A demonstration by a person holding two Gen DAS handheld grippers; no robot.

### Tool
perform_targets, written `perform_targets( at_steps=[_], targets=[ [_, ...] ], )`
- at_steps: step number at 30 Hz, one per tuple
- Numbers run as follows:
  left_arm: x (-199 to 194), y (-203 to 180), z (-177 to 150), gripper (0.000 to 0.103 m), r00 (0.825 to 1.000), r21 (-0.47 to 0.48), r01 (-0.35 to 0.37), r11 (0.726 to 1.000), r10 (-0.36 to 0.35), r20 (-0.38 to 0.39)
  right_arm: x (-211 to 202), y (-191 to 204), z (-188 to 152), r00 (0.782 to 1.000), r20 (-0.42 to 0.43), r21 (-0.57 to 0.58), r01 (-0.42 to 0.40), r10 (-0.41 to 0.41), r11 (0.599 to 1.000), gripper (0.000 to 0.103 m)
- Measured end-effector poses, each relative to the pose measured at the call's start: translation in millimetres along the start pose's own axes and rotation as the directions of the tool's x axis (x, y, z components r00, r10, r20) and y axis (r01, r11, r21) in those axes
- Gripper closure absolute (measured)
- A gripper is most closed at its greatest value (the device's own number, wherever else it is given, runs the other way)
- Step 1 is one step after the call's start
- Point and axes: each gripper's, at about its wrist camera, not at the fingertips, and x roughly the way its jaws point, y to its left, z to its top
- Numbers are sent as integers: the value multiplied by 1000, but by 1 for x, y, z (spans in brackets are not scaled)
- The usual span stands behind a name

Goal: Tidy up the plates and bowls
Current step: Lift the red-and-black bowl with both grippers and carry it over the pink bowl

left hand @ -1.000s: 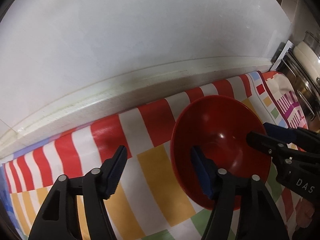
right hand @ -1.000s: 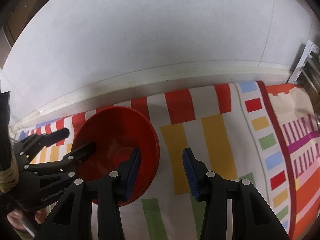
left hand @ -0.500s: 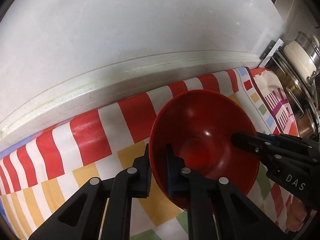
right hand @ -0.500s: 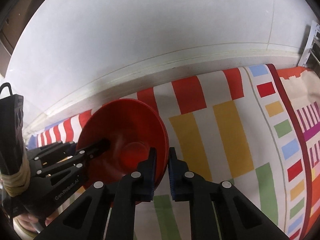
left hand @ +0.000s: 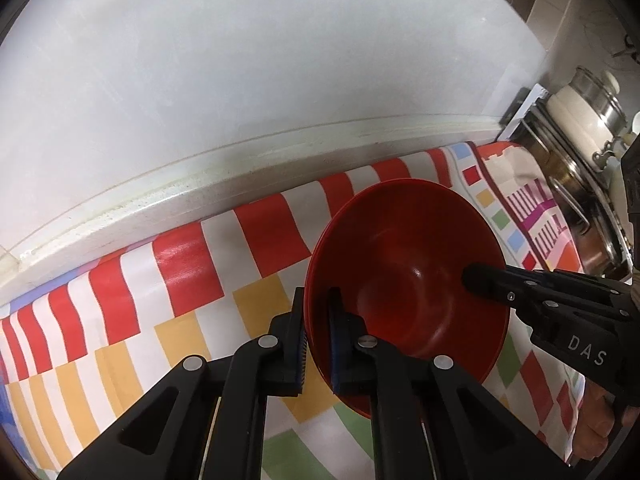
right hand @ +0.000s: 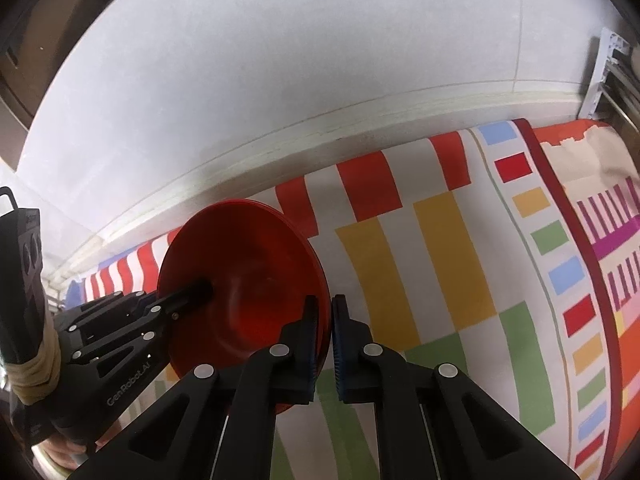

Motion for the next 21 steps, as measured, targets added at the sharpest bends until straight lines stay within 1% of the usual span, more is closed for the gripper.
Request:
perform_targets(
  at_steps=[5, 11, 15, 21],
  targets=[
    [-27, -5, -5, 93, 999, 7, 1, 1000, -1, 35, -21, 10, -5, 1000, 23, -13, 6, -6, 1000, 95],
    [-62, -10, -18, 93, 997, 12, -2, 1000, 1, 76, -54, 25, -19, 999, 51, -25, 8, -6, 1000, 95],
    [-80, -14, -28, 93, 996, 15, -4, 1000, 2, 87, -74, 32, -29, 998, 65, -35, 10, -8, 999, 95],
    [-106, -22, -46, 93, 994, 14, -8, 1000, 7, 109, -92, 38, -43, 997, 76, -42, 10, -7, 999, 95]
  ],
)
